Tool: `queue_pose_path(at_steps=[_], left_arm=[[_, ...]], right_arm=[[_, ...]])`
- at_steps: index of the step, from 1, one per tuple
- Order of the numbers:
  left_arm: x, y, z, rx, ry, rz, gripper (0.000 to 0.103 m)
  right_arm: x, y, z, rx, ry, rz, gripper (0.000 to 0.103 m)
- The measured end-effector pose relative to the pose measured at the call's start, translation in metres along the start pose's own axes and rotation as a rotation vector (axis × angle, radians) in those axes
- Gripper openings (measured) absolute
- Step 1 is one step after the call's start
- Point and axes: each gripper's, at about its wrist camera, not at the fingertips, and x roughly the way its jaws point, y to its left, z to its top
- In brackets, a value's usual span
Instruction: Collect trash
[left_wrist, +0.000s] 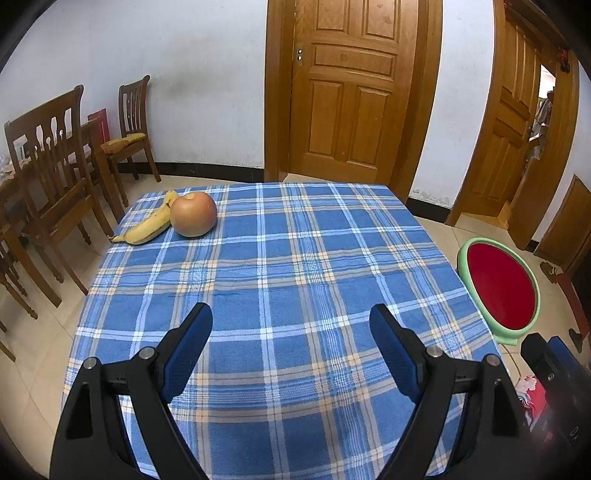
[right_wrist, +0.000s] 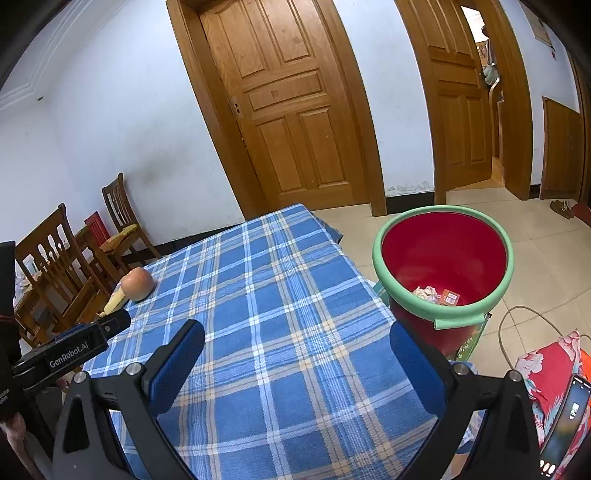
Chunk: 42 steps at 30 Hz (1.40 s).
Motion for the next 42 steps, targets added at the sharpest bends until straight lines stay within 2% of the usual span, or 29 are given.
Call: queue_pose_path(at_steps=[42], left_arm=[[-0.007, -0.009, 0.004, 0.025, -0.017, 0.001, 0.086]], right_arm=[[0.0, -0.001, 0.009, 0.005, -0.014, 0.0, 0.102]])
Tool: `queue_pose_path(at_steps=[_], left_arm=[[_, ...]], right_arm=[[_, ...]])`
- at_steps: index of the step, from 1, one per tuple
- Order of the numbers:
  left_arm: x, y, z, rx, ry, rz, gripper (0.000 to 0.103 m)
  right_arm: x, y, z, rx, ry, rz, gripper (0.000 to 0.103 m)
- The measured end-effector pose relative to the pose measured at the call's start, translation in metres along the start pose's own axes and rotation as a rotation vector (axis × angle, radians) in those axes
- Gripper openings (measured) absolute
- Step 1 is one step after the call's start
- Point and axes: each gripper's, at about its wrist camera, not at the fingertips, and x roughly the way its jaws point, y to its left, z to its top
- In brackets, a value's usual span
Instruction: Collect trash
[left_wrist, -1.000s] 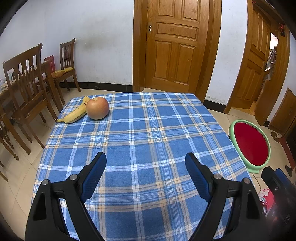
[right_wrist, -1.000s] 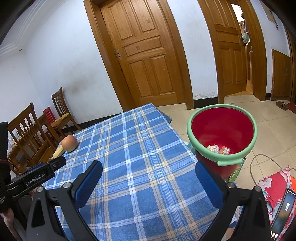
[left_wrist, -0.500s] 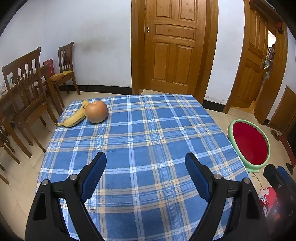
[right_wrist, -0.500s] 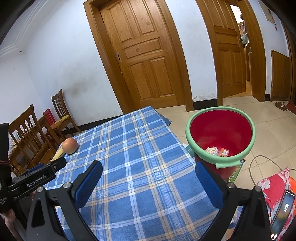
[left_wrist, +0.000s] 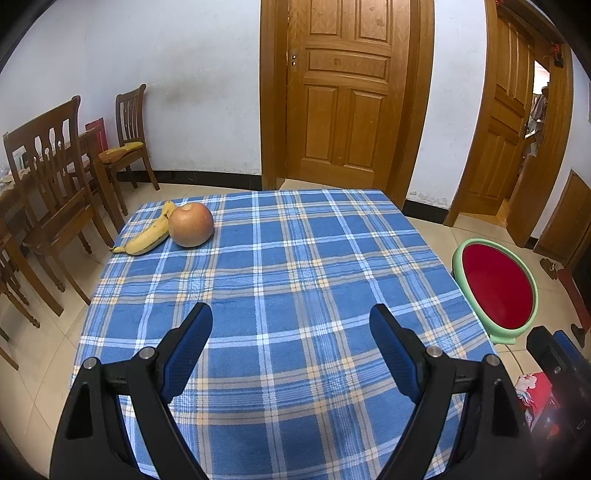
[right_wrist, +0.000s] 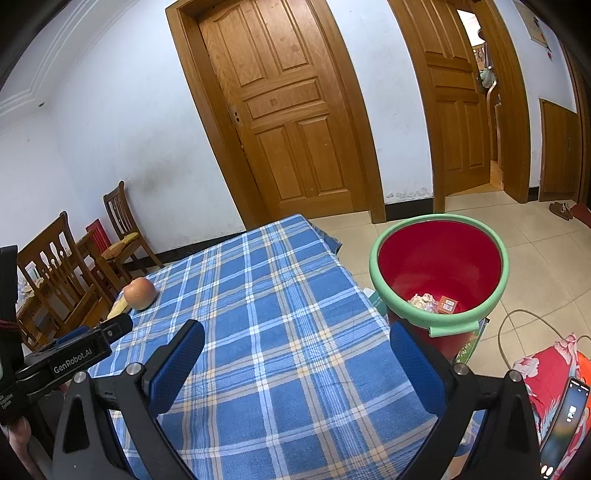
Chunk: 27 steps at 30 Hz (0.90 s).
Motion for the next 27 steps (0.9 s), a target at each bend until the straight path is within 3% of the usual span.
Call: queue_pose_path(at_steps=[27], left_arm=[[-0.0006, -0.0003, 0.0002, 0.0, 0.0, -0.001, 0.086]], right_arm=[[-0.0001, -0.0002, -0.0011, -0.002, -0.002, 0.003, 0.102]])
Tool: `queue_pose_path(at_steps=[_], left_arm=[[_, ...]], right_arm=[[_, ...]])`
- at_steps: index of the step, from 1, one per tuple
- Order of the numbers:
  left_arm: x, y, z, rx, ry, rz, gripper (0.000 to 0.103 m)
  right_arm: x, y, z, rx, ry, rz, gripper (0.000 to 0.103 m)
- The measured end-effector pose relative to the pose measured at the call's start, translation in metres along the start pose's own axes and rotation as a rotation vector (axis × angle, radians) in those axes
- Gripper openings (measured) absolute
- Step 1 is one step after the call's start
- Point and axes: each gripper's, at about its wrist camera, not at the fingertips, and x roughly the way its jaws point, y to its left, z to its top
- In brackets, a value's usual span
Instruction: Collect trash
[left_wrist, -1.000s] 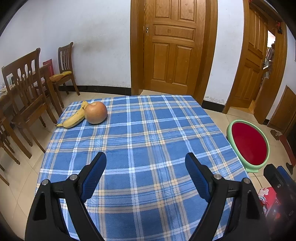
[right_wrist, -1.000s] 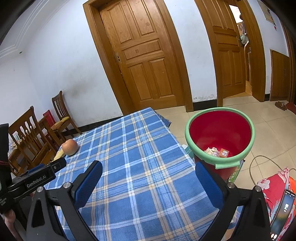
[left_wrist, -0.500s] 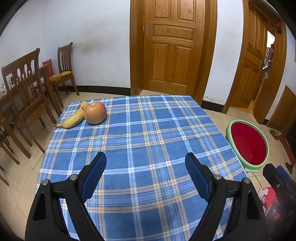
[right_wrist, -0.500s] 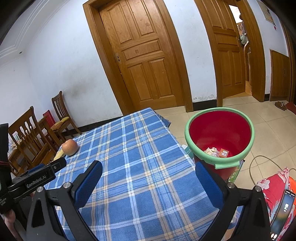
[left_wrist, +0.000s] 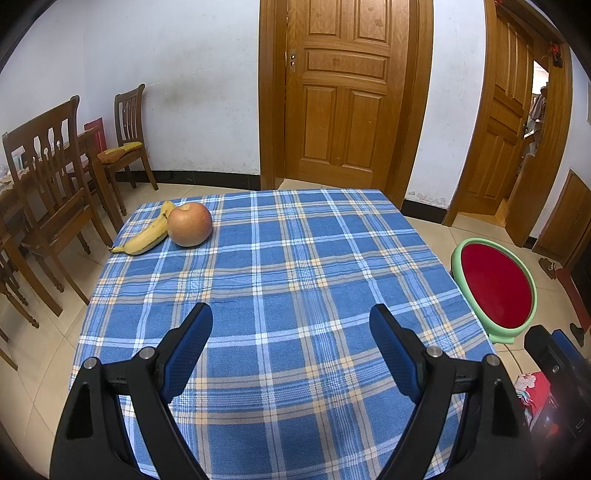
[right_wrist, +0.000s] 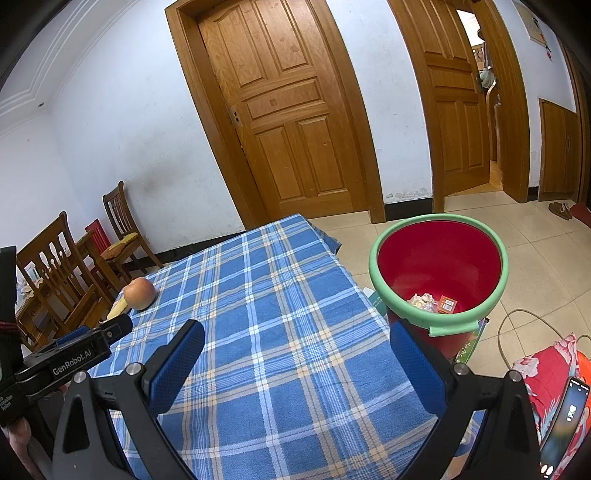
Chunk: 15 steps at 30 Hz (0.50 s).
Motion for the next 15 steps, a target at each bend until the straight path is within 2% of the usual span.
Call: queue_pose_path(at_steps=[15], left_arm=[[0.0025, -0.0025, 0.0027, 0.001, 0.007, 0.009, 0.086]], right_arm=[[0.0, -0.0009, -0.0011, 0.001, 0.002, -0.001, 0.102]])
